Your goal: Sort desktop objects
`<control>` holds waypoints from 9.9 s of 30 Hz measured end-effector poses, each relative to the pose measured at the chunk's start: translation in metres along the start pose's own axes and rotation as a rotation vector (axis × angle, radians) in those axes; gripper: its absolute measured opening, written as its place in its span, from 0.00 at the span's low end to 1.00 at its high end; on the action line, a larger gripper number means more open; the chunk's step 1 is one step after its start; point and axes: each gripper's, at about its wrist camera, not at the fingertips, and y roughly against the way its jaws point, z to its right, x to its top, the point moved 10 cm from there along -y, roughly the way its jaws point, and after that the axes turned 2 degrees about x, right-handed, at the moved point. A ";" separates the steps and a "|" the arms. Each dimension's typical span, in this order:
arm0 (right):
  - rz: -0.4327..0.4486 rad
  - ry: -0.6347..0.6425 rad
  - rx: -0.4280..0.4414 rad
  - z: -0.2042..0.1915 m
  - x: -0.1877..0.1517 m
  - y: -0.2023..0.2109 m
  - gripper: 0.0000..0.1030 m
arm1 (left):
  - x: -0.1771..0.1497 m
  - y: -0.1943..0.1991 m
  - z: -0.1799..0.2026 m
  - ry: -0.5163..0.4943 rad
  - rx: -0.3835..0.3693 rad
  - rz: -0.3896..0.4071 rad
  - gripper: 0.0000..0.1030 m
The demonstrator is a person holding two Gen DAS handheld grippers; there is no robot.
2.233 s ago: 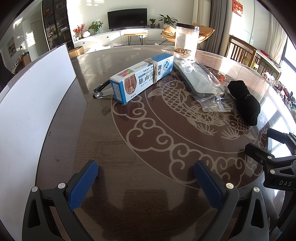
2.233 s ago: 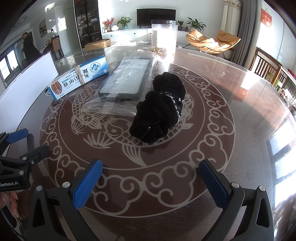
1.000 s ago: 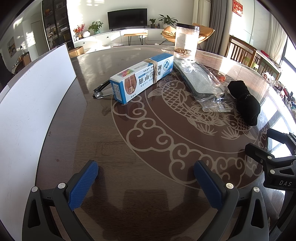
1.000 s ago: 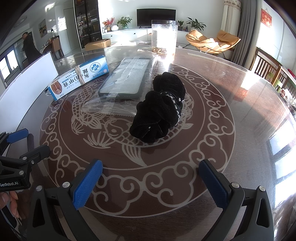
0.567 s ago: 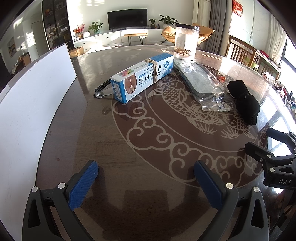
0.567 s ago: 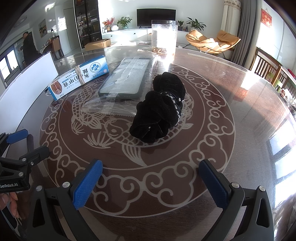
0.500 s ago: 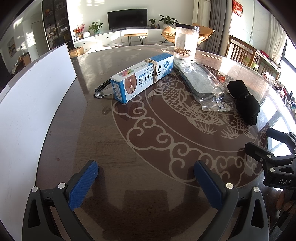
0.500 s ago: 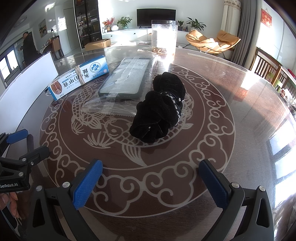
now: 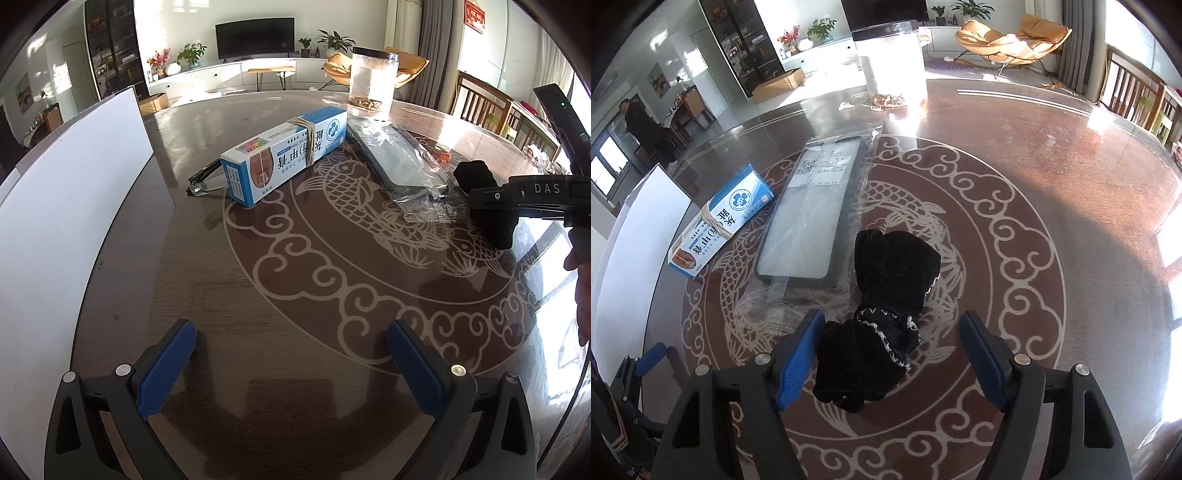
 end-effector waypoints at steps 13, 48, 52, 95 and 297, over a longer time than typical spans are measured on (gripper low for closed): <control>0.142 0.237 -0.086 -0.012 -0.067 0.030 0.41 | -0.001 0.000 -0.001 0.005 0.003 0.001 1.00; 0.188 0.196 -0.067 0.000 -0.085 0.044 0.41 | 0.119 -0.062 0.000 -0.188 0.065 -0.092 0.64; 0.188 0.194 -0.065 0.000 -0.085 0.044 0.41 | 0.120 -0.054 -0.002 -0.190 0.075 -0.061 0.37; 0.188 0.192 -0.061 -0.001 -0.084 0.042 0.41 | -0.007 0.058 0.053 -0.050 -0.344 0.009 0.57; 0.119 0.249 -0.012 -0.030 -0.131 0.048 1.00 | -0.007 0.020 -0.048 0.018 -0.033 0.050 0.18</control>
